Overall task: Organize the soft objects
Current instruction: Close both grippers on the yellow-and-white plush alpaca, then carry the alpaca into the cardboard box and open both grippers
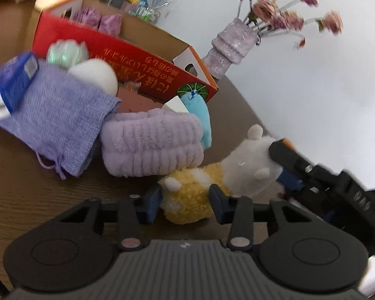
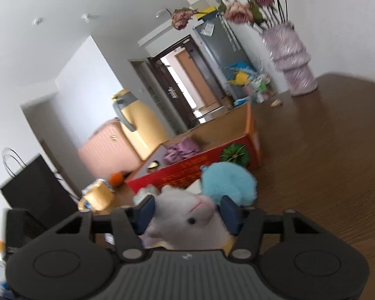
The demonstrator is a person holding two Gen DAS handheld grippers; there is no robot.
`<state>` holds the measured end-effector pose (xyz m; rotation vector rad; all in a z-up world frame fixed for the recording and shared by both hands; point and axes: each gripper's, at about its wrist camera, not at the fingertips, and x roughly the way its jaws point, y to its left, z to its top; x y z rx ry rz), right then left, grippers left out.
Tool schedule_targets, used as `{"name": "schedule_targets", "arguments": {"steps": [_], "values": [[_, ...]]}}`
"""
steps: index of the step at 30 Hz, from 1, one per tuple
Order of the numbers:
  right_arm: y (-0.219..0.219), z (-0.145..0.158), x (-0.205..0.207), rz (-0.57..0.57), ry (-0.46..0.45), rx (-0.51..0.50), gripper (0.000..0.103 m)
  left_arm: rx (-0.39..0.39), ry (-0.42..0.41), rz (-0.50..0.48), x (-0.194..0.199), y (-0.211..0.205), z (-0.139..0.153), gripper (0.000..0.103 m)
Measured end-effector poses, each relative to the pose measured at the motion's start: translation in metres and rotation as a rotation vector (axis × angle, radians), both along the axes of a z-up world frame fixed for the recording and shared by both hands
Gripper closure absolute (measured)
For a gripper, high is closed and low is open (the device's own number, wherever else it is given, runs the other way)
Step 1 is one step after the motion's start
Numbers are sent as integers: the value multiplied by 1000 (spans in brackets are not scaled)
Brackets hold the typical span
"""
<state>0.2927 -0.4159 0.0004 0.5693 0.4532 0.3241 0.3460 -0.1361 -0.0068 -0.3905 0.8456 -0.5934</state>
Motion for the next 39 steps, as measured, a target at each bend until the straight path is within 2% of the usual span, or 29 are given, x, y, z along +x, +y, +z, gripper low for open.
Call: {"name": "schedule_targets", "arguments": {"steps": [2,6,10,17,22,26,31,34,39], "values": [[-2,-3,4,1,8,31,55,-54,42,6,7,6,-6,66],[0,1,0,11,16,42,57,-75,54,10,7,11,-5,68],[6,10,-14,9,2,28,57,-54,28,1,-6,12,4,68],[10,32,-36,6,-44,41,57,-79,-12,3,-30,22,24,69],[8,61,-12,-4,-100,49,57,-97,-71,-10,-16,27,55,69],[-1,90,49,-15,-122,51,57,-106,-101,-27,36,21,88,69],[-6,119,152,-21,-125,-14,58,-75,-112,-19,132,-2,121,69],[-12,117,215,-30,-98,-53,58,-83,-75,-10,198,-14,121,69],[-27,81,314,-25,-18,-70,58,-49,14,-6,299,-33,89,66]]}}
